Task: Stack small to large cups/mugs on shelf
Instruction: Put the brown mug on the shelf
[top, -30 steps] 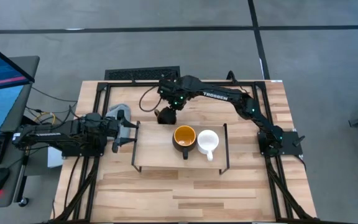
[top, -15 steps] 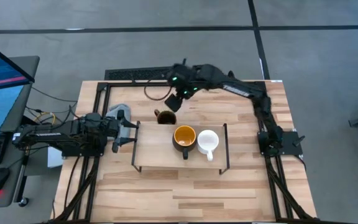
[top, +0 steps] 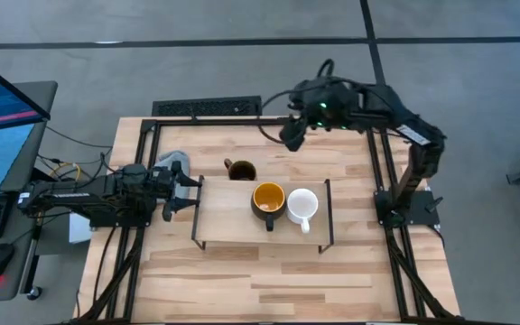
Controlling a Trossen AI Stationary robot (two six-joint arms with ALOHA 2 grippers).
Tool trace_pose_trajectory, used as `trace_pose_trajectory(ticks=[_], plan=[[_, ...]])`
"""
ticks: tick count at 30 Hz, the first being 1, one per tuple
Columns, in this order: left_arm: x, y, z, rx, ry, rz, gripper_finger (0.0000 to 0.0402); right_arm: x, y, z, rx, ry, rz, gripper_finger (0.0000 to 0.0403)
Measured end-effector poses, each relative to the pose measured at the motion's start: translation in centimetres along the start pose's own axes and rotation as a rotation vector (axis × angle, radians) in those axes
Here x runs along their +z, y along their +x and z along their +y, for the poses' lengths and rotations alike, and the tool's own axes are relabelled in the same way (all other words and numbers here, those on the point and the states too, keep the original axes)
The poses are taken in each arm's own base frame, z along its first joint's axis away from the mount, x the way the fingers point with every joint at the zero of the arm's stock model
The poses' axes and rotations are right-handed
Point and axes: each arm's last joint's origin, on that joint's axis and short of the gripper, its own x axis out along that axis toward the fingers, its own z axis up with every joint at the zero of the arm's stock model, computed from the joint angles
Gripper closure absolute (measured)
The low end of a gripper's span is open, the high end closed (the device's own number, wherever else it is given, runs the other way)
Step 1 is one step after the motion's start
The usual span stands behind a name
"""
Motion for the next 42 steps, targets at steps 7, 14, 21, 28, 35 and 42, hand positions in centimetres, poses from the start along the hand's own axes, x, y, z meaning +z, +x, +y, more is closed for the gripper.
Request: trace_pose_trajectory(ticks=[7,14,21,28,35,42], plan=[[0.1,0.0,-0.1,-0.033,-0.063,-0.009,0.0139,-1.9,-2.0,1.1,-0.031,-0.062,0.068,0.0163],[0.3,0.0,-0.2,-0.04,-0.068,-0.026,0.0139,-4.2,-3.0,1.0,-0.107,-0.1,0.102,0.0163],[0.3,0.0,-0.1,-0.037,-0.069,-0.026,0.0138,-7.5,-4.8,0.0,-0.073,-0.142,0.001,0.0163],[0.3,0.0,-0.1,-0.035,-0.027,-0.026,0.0138,-13.1,-5.0,-1.3,0.017,-0.131,-0.132,0.0163],[0.7,0.0,-0.2,-0.038,0.008,-0.065,0.0138,-19.3,-3.6,-2.5,0.116,-0.104,-0.278,0.0163],[1.9,-0.3,-0.5,-0.043,0.051,-0.106,0.0138,-24.3,-2.1,-3.1,0.217,-0.094,-0.411,0.0163]])
